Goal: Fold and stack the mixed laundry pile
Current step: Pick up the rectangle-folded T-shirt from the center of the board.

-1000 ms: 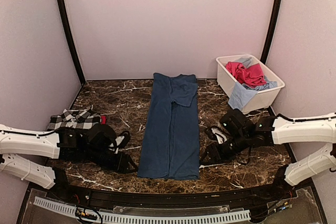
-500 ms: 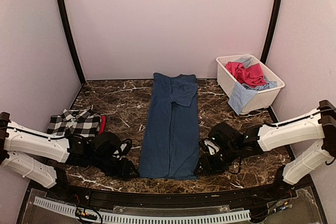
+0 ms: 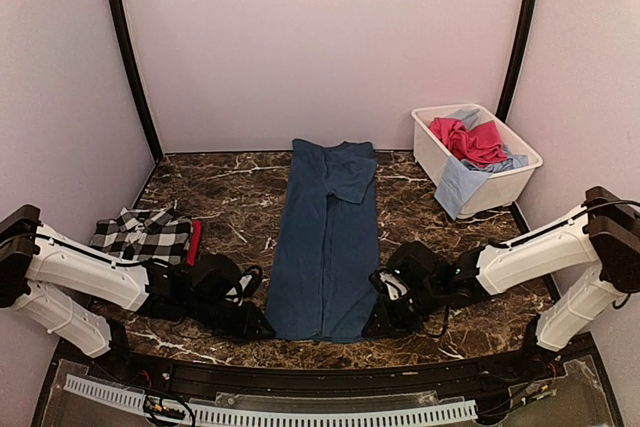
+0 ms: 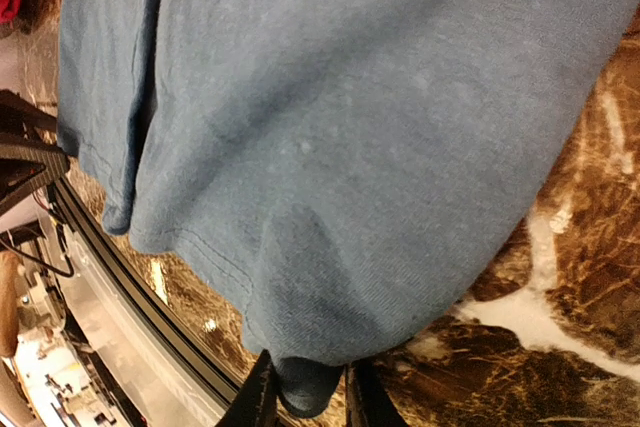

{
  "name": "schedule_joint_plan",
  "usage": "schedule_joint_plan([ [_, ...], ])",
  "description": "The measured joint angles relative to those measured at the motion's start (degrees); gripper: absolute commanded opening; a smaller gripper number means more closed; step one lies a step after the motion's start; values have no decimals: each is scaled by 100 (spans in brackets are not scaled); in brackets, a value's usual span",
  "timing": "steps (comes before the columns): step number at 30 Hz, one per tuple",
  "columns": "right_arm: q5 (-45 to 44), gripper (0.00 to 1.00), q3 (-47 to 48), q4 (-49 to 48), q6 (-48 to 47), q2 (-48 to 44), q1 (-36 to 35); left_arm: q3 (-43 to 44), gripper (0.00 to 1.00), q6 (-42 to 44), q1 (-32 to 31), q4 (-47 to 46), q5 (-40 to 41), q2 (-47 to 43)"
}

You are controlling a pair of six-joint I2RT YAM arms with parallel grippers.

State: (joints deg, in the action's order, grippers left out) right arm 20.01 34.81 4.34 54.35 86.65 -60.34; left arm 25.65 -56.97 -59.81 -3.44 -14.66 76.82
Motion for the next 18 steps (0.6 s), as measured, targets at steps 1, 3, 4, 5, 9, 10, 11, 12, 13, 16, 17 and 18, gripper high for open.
schedule_joint_plan([
  [1, -9, 10, -13, -9, 2, 2, -4, -4, 20, -11, 0, -11, -2, 13],
  [3, -24, 1, -59, -2, 28, -2, -7, -31, 12, -31, -4, -26, -13, 15],
  [4, -33, 0, -92, 7, 39, -13, -7, -48, 6, -24, -9, -26, -15, 15],
  [5, -35, 0, -131, 15, 46, -44, -7, -70, 5, -48, -9, -35, -17, 15],
  [9, -33, 0, -334, 70, 46, -297, -11, -155, 0, -52, -63, -79, -87, -2],
  [10, -33, 0, -400, 87, 42, -378, -22, -153, 0, -44, -153, -79, -87, -13],
  [11, -31, 0, -446, 107, 44, -444, -42, -138, 0, -22, -269, -72, -85, -33],
  [12, -31, 0, -490, 144, 48, -514, -85, -111, 0, -9, -420, -63, -81, -55],
  [13, -31, 0, -520, 186, 59, -573, -144, -72, 0, -9, -531, -35, -81, -66],
  [16, -33, 0, -542, 302, 111, -682, -354, 48, 0, -74, -868, -15, -70, -76],
  [17, -39, 0, -562, 323, 140, -737, -404, 48, 0, -122, -933, -20, -68, -96],
  [18, -44, 0, -595, 369, 181, -831, -457, 35, 0, -181, -992, -15, -68, -131],
])
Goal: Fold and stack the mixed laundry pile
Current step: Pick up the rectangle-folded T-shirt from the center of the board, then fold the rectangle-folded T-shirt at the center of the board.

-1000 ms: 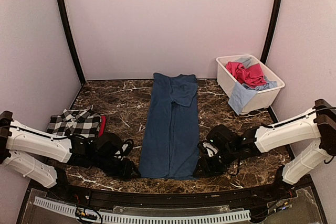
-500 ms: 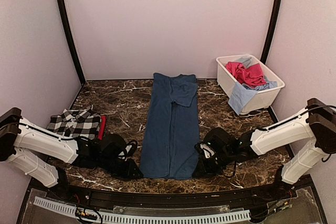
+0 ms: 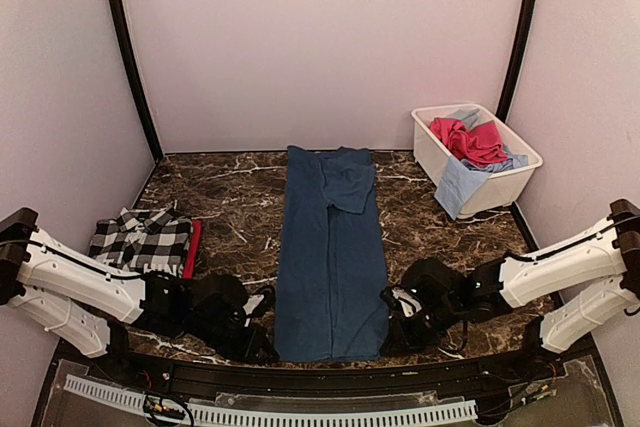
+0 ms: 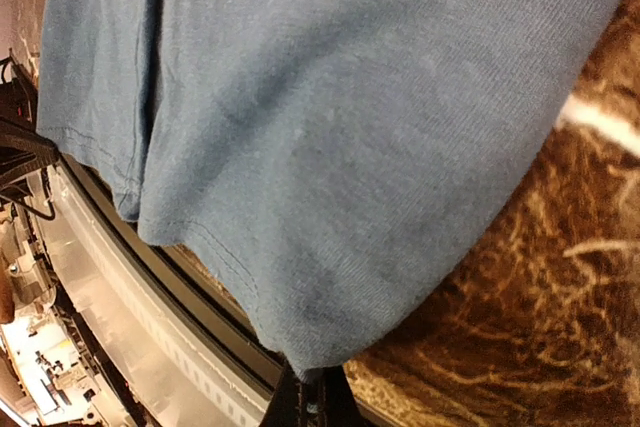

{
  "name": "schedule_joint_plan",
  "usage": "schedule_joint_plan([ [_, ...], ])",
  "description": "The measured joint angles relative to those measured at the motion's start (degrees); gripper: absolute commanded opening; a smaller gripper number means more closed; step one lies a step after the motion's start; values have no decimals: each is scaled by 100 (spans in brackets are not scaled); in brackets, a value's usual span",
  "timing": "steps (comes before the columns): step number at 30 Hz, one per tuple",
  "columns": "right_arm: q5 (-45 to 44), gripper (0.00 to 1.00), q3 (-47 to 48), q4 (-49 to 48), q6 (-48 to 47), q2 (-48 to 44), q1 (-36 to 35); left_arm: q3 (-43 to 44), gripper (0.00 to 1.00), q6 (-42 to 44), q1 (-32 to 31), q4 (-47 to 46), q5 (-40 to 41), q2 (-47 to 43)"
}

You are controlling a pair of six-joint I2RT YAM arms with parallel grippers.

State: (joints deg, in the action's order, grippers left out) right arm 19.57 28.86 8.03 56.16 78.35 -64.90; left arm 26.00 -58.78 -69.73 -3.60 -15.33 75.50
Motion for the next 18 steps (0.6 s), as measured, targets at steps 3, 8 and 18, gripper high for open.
schedule_joint_plan([
  [3, -33, 0, -111, 238, 109, -479, -76, -55, 0, -146, -107, 37, 24, -221],
  [8, -313, 0, 42, 813, 85, -1311, -81, 129, 0, -101, -142, 304, 251, -586],
  [18, -684, 0, 649, 1222, -699, -981, 490, 955, 0, 632, 505, 715, 793, -310],
])
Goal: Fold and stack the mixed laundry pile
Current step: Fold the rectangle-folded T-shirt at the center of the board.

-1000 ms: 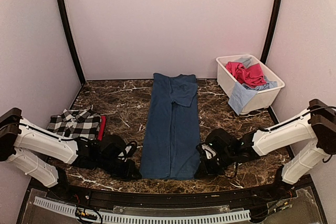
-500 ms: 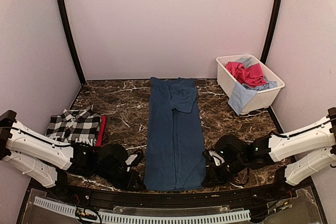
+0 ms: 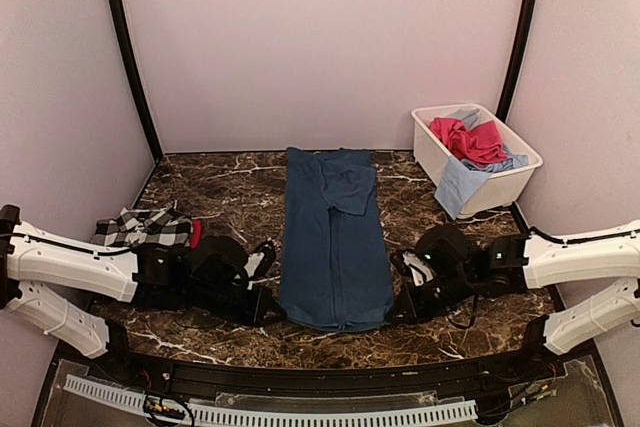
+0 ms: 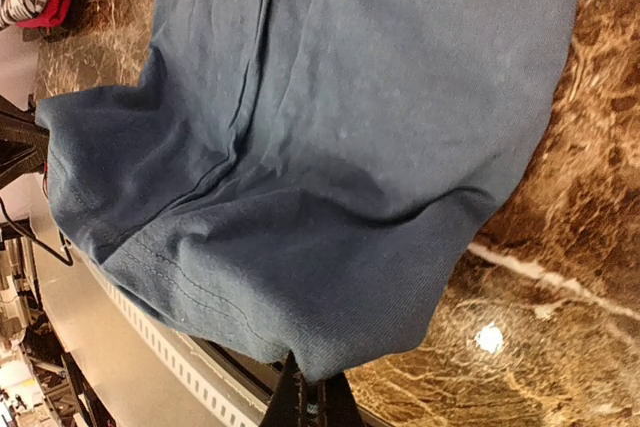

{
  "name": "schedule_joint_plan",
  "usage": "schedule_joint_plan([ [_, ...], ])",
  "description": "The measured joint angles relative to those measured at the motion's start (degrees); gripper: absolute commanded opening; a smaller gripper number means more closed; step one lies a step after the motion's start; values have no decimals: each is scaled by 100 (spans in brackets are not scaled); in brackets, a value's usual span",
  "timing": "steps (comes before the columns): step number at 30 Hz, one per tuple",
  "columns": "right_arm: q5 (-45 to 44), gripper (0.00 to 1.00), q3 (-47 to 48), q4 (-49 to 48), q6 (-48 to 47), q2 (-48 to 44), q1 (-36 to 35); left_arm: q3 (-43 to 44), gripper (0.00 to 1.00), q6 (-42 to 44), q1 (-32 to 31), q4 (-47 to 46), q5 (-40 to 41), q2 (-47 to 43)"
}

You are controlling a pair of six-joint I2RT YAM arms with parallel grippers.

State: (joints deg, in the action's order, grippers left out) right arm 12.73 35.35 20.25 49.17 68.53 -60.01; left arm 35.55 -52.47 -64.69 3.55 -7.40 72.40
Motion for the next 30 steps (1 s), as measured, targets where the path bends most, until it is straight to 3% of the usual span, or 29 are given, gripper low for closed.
schedule_joint_plan([
  [7, -13, 0, 691, -7, -981, 638, 1003, 509, 0, 734, 874, -15, 85, 503],
  [15, 181, 0, 2127, -245, -2142, 2166, 2302, 1998, 0, 1720, 1965, -136, 72, 1982],
  [23, 518, 0, 3683, -538, -2736, 3869, 3064, 3318, 0, 2188, 2811, -267, -90, 3355],
  [30, 706, 0, 4463, -651, -2946, 4708, 3320, 3825, 0, 2249, 3169, -444, -273, 4085],
])
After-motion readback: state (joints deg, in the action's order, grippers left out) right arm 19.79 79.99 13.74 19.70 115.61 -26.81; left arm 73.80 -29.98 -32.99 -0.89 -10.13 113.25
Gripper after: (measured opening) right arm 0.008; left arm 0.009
